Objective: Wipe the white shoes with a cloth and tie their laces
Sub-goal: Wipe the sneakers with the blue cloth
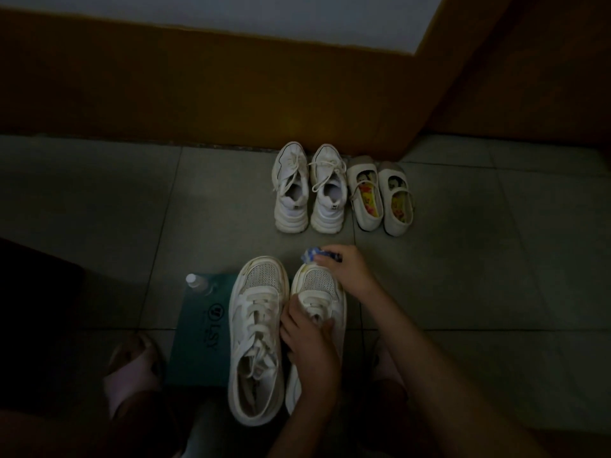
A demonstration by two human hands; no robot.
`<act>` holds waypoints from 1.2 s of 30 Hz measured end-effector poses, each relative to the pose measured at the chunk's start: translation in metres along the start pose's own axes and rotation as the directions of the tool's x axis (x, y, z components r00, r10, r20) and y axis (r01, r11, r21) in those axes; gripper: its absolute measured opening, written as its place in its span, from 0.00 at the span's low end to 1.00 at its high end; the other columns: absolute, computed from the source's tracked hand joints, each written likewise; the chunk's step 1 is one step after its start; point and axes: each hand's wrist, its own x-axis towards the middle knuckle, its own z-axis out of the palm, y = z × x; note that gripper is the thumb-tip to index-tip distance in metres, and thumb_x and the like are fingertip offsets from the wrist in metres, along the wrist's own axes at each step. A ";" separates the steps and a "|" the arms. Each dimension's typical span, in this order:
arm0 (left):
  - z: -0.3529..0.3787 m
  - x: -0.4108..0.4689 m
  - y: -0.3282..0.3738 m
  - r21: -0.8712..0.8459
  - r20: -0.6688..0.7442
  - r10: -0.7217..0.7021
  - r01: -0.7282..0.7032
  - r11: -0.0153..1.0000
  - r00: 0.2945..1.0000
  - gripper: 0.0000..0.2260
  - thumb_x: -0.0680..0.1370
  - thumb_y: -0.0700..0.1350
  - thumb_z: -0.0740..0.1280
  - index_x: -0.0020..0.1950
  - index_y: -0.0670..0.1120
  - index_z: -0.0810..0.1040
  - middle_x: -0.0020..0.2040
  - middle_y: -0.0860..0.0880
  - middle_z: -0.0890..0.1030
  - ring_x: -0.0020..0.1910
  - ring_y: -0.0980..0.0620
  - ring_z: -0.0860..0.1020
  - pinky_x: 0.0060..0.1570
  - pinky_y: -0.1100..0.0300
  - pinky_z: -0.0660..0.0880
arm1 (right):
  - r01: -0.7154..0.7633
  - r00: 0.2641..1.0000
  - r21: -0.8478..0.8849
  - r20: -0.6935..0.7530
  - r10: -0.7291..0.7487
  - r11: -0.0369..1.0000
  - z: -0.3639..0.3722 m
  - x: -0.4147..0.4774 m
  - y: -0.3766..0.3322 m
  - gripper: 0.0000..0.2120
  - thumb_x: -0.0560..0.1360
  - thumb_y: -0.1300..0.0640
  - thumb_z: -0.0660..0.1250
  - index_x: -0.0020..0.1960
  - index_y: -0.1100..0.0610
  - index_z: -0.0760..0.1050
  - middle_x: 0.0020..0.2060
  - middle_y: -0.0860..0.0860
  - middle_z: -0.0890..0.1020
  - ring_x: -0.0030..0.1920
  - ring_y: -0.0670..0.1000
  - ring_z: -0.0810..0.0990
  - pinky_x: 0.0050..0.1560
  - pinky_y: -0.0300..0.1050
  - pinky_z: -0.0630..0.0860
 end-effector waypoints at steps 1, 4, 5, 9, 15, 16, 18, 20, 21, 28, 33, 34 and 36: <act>0.000 0.000 0.000 0.003 -0.005 -0.002 0.002 1.000 1.000 0.32 0.75 0.47 0.68 0.74 0.44 0.57 0.73 0.43 0.62 0.72 0.46 0.59 0.68 0.54 0.59 | -0.002 1.000 0.003 -0.015 0.002 1.000 -0.002 -0.003 0.002 0.10 0.74 0.61 0.69 0.52 0.65 0.80 0.40 0.55 0.80 0.40 0.46 0.75 0.41 0.37 0.70; 0.001 0.000 -0.001 -0.018 -0.014 0.000 0.000 1.000 1.000 0.31 0.74 0.46 0.69 0.73 0.43 0.59 0.71 0.42 0.64 0.71 0.44 0.61 0.67 0.53 0.59 | -0.008 0.998 0.023 -0.063 0.009 1.000 -0.003 -0.012 0.006 0.10 0.75 0.61 0.68 0.53 0.64 0.80 0.43 0.60 0.82 0.42 0.48 0.77 0.42 0.38 0.71; 0.001 0.001 -0.002 -0.026 -0.019 0.006 -0.006 1.000 1.000 0.31 0.74 0.45 0.70 0.73 0.42 0.60 0.71 0.41 0.64 0.70 0.44 0.62 0.67 0.53 0.60 | -0.006 0.997 0.021 -0.080 0.008 1.000 -0.003 -0.015 0.007 0.10 0.75 0.61 0.67 0.54 0.65 0.79 0.44 0.59 0.82 0.43 0.48 0.76 0.42 0.37 0.70; 0.001 -0.001 -0.004 -0.011 -0.009 0.016 -0.016 1.000 1.000 0.31 0.74 0.46 0.70 0.73 0.42 0.60 0.70 0.41 0.65 0.70 0.44 0.63 0.65 0.52 0.62 | -0.003 0.989 0.018 -0.151 0.005 1.000 0.000 -0.024 0.008 0.11 0.75 0.63 0.66 0.55 0.67 0.78 0.44 0.57 0.80 0.45 0.47 0.75 0.38 0.27 0.68; 0.000 -0.004 -0.004 0.024 0.021 0.028 -0.028 0.999 0.999 0.31 0.75 0.47 0.68 0.74 0.44 0.57 0.71 0.43 0.62 0.71 0.46 0.61 0.65 0.53 0.62 | 0.006 0.970 0.077 -0.243 0.013 0.997 0.001 -0.039 0.018 0.09 0.75 0.65 0.66 0.53 0.66 0.79 0.45 0.58 0.82 0.43 0.48 0.77 0.40 0.24 0.69; -0.001 -0.004 -0.004 0.021 0.022 0.029 -0.030 0.999 0.999 0.31 0.75 0.47 0.68 0.74 0.44 0.57 0.71 0.43 0.62 0.71 0.46 0.61 0.65 0.53 0.62 | 0.009 0.969 0.081 -0.248 0.012 0.997 0.001 -0.041 0.019 0.08 0.75 0.64 0.66 0.53 0.65 0.80 0.44 0.57 0.82 0.43 0.48 0.77 0.40 0.26 0.70; -0.002 -0.005 -0.004 0.017 0.018 0.039 -0.039 0.999 0.999 0.31 0.75 0.47 0.68 0.74 0.44 0.57 0.71 0.43 0.62 0.71 0.46 0.60 0.65 0.52 0.62 | 0.009 0.964 0.099 -0.265 0.018 0.995 0.001 -0.047 0.020 0.08 0.75 0.64 0.66 0.52 0.64 0.80 0.43 0.54 0.82 0.42 0.45 0.77 0.41 0.28 0.71; -0.002 -0.006 -0.004 0.017 0.018 0.045 -0.046 0.999 0.999 0.31 0.75 0.47 0.68 0.74 0.43 0.58 0.71 0.43 0.63 0.71 0.45 0.60 0.66 0.52 0.62 | 0.005 0.957 0.139 -0.287 0.036 0.990 0.002 -0.053 0.021 0.07 0.75 0.65 0.66 0.51 0.62 0.80 0.41 0.50 0.81 0.40 0.39 0.77 0.41 0.29 0.72; -0.002 -0.005 -0.004 0.016 0.016 0.047 -0.048 0.999 0.999 0.31 0.75 0.47 0.68 0.74 0.43 0.58 0.71 0.42 0.63 0.71 0.45 0.60 0.66 0.52 0.62 | 0.007 0.955 0.156 -0.294 0.039 0.988 0.003 -0.055 0.021 0.07 0.75 0.65 0.65 0.50 0.60 0.80 0.40 0.48 0.81 0.39 0.37 0.77 0.41 0.28 0.72; -0.001 -0.003 -0.009 0.031 0.021 0.067 -0.067 0.997 0.998 0.31 0.75 0.48 0.68 0.73 0.43 0.59 0.70 0.41 0.64 0.70 0.43 0.62 0.66 0.52 0.61 | -0.022 0.932 0.181 -0.352 0.086 0.983 0.004 -0.068 0.032 0.08 0.74 0.68 0.66 0.52 0.64 0.80 0.41 0.51 0.79 0.39 0.40 0.77 0.41 0.26 0.71; 0.000 0.000 -0.009 0.065 0.007 0.062 -0.062 0.996 0.998 0.31 0.73 0.48 0.70 0.72 0.41 0.61 0.68 0.39 0.67 0.69 0.41 0.65 0.66 0.52 0.61 | -0.031 0.939 0.157 -0.333 0.083 0.987 0.003 -0.074 0.035 0.07 0.74 0.68 0.66 0.50 0.65 0.80 0.41 0.50 0.79 0.43 0.46 0.77 0.43 0.29 0.72; 0.000 0.001 -0.009 0.071 0.005 0.067 -0.068 0.995 0.998 0.32 0.73 0.48 0.70 0.72 0.41 0.61 0.68 0.39 0.67 0.69 0.41 0.65 0.67 0.52 0.61 | -0.035 0.941 0.151 -0.329 0.084 0.988 0.003 -0.076 0.036 0.07 0.73 0.68 0.66 0.50 0.64 0.80 0.41 0.50 0.79 0.42 0.46 0.77 0.44 0.28 0.72; 0.001 0.001 -0.012 0.083 0.011 0.077 -0.078 0.993 0.997 0.32 0.74 0.49 0.69 0.73 0.41 0.60 0.69 0.39 0.66 0.69 0.42 0.64 0.67 0.53 0.60 | -0.042 0.940 0.159 -0.328 0.093 0.986 0.002 -0.080 0.038 0.08 0.73 0.69 0.66 0.50 0.63 0.80 0.42 0.49 0.79 0.41 0.41 0.77 0.43 0.26 0.72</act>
